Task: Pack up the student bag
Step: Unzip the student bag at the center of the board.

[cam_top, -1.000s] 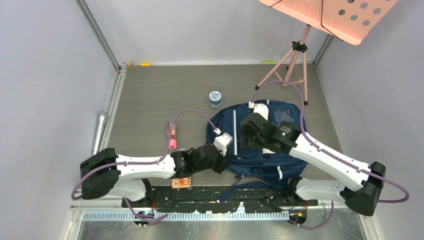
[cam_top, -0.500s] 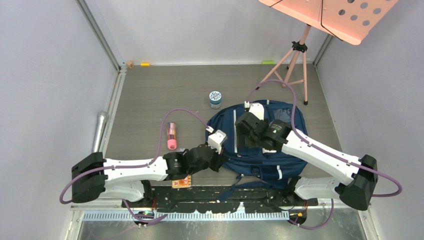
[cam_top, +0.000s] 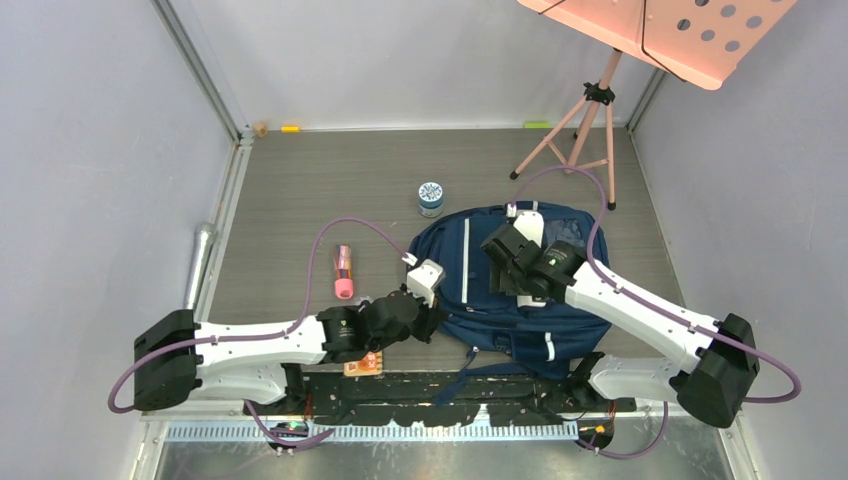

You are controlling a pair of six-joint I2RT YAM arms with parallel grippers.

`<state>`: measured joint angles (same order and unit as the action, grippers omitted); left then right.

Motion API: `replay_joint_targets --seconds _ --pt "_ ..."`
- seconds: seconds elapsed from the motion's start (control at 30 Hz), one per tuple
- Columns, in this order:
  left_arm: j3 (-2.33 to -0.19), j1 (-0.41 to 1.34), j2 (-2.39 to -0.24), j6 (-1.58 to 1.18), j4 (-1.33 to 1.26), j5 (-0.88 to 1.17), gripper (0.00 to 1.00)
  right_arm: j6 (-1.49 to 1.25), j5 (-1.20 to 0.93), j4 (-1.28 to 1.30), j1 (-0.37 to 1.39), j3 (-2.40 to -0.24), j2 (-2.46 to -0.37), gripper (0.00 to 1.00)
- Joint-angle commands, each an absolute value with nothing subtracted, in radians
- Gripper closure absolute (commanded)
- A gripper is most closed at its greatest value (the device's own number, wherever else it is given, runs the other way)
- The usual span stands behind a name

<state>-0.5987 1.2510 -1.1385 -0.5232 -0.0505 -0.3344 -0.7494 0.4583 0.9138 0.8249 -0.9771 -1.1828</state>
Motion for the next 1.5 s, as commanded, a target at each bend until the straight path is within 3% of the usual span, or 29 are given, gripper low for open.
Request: replay_joint_targets --seconds 0.0,0.2,0.27,0.3,0.37,0.7,1.17,1.23,1.3,1.37,1.47 --pt "-0.607 1.253 -1.108 -0.513 -0.031 -0.399 1.00 -0.775 0.395 0.820 0.818 -0.956 -1.174 0.40" --pt "-0.609 1.254 -1.108 -0.511 -0.033 -0.397 1.00 -0.783 0.366 0.779 0.814 -0.941 -1.199 0.52" --pt "-0.607 1.253 -1.109 -0.506 -0.031 -0.401 1.00 -0.785 0.366 0.780 0.813 -0.939 -1.202 0.66" --pt "-0.606 1.253 -1.108 -0.502 -0.028 -0.406 1.00 -0.783 0.371 0.782 0.812 -0.939 -1.202 0.81" --pt "-0.606 1.253 -1.105 -0.494 -0.017 -0.426 1.00 -0.783 0.400 0.808 0.809 -0.947 -1.200 0.97" --pt "-0.577 1.173 -0.991 -0.401 0.094 -0.507 1.00 -0.739 0.504 0.939 0.750 -0.956 -1.087 1.00" --pt "-0.517 1.037 -0.916 -0.298 0.028 -0.319 1.00 -0.709 0.510 1.003 0.718 -0.974 -1.039 1.00" --pt "-0.507 1.037 -0.904 -0.296 0.007 -0.248 1.00 -0.660 0.473 0.995 0.718 -0.992 -1.044 0.92" --pt "-0.516 1.036 -0.902 -0.308 0.006 -0.164 1.00 -0.596 0.416 0.964 0.720 -1.006 -1.033 0.53" --pt "-0.537 1.037 -0.915 -0.317 0.006 -0.084 1.00 -0.524 0.350 0.909 0.729 -1.011 -1.001 0.37" --pt "-0.566 1.037 -0.951 -0.305 0.006 -0.008 1.00 -0.417 0.241 0.841 0.754 -1.018 -0.957 0.31"
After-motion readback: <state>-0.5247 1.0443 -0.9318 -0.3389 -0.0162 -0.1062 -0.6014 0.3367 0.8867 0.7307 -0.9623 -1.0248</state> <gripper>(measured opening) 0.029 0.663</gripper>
